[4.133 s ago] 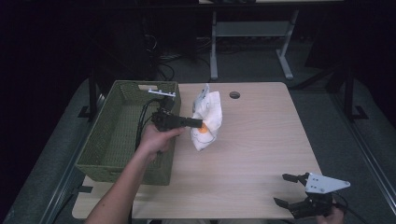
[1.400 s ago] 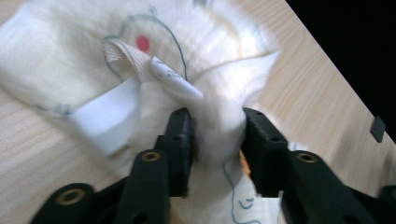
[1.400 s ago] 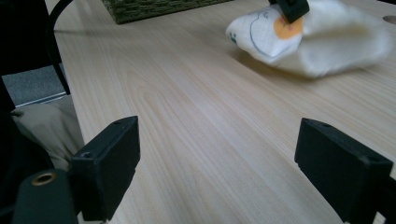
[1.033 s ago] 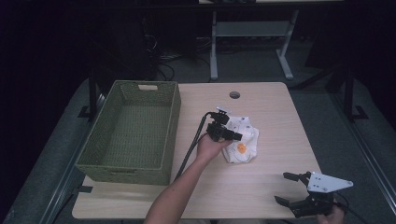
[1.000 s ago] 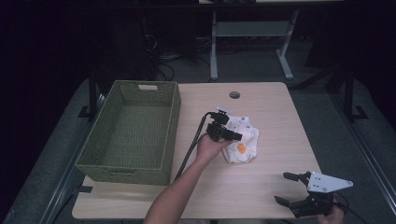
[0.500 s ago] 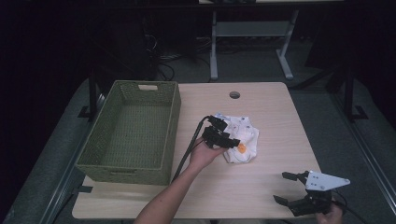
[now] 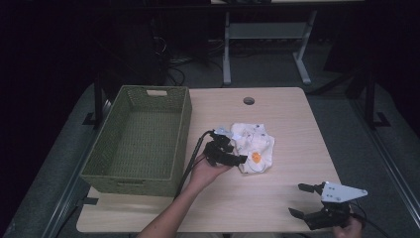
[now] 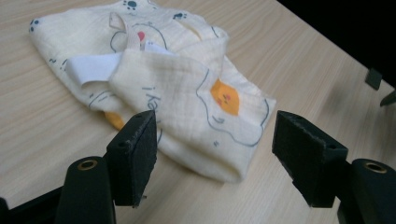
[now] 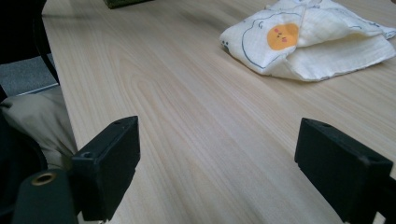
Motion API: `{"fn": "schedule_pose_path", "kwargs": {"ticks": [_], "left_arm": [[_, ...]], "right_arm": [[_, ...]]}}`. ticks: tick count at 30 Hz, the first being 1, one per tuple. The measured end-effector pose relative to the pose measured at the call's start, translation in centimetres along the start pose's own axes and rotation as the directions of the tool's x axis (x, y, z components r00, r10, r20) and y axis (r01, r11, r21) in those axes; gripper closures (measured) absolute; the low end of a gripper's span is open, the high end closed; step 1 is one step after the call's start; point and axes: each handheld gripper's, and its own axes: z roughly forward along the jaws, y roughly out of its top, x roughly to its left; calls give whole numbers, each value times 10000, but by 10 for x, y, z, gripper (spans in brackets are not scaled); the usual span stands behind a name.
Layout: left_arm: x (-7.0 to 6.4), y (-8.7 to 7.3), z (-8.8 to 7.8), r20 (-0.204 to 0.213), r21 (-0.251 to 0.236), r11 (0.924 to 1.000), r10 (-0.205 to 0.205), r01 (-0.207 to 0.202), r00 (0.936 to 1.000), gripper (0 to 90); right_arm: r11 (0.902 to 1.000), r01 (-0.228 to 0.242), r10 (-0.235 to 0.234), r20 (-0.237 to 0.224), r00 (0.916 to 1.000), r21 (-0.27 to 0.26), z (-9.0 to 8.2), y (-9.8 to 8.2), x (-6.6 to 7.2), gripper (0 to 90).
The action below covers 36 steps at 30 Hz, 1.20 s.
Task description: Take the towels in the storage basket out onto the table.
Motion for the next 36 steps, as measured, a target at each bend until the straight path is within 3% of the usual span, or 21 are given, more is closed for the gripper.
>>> {"fn": "schedule_pose_path", "kwargs": {"ticks": [13, 16, 17, 21, 36], "left_arm": [[-11, -18, -14, -61, -160, 9993, 347, -348, 9994, 288], [-16, -22, -19, -226, -111, 9973, 721, -723, 9971, 286], [-17, -24, -21, -138, -260, 9974, 669, -672, 9977, 281], [-21, -32, -24, -212, -101, 9951, 981, -983, 9950, 280], [-26, -63, -42, 15, -370, 9951, 921, -920, 9957, 271]], "right_arm": [[9998, -23, 24, -28, 10000, 218, 4, 0, 1, 138], [9998, -18, 18, 8, 10000, 203, 4, 1, 1, 138], [9998, -15, 14, 31, 10000, 194, 4, 1, 1, 138], [9999, -1, 0, 75, 10000, 170, 4, 0, 1, 138], [9998, -109, 106, 147, 9998, 180, 3, -1, 1, 138]]}}
